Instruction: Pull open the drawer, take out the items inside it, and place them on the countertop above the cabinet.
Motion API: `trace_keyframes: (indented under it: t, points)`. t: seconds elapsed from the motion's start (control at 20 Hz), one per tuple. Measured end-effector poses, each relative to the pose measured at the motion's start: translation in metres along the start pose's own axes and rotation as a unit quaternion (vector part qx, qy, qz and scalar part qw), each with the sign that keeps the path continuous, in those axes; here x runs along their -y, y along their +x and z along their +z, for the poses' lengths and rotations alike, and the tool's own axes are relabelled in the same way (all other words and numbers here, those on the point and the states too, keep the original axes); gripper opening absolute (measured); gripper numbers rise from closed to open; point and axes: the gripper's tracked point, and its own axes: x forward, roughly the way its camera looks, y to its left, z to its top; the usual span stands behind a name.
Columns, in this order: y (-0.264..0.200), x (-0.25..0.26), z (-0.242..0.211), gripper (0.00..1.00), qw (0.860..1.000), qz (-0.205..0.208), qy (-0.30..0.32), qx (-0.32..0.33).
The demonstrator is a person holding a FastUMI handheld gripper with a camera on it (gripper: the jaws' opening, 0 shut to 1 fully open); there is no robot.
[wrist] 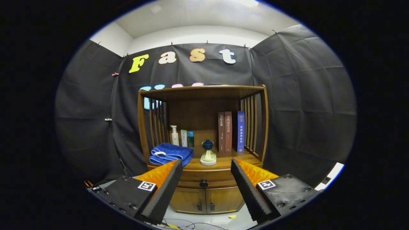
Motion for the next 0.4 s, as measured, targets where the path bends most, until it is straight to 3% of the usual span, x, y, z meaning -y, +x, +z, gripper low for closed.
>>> trace_keyframes:
  t: [0.4]
  points:
    - [0.013,-0.027,-0.011,0.99,1.0,-0.003,0.013,-0.002]
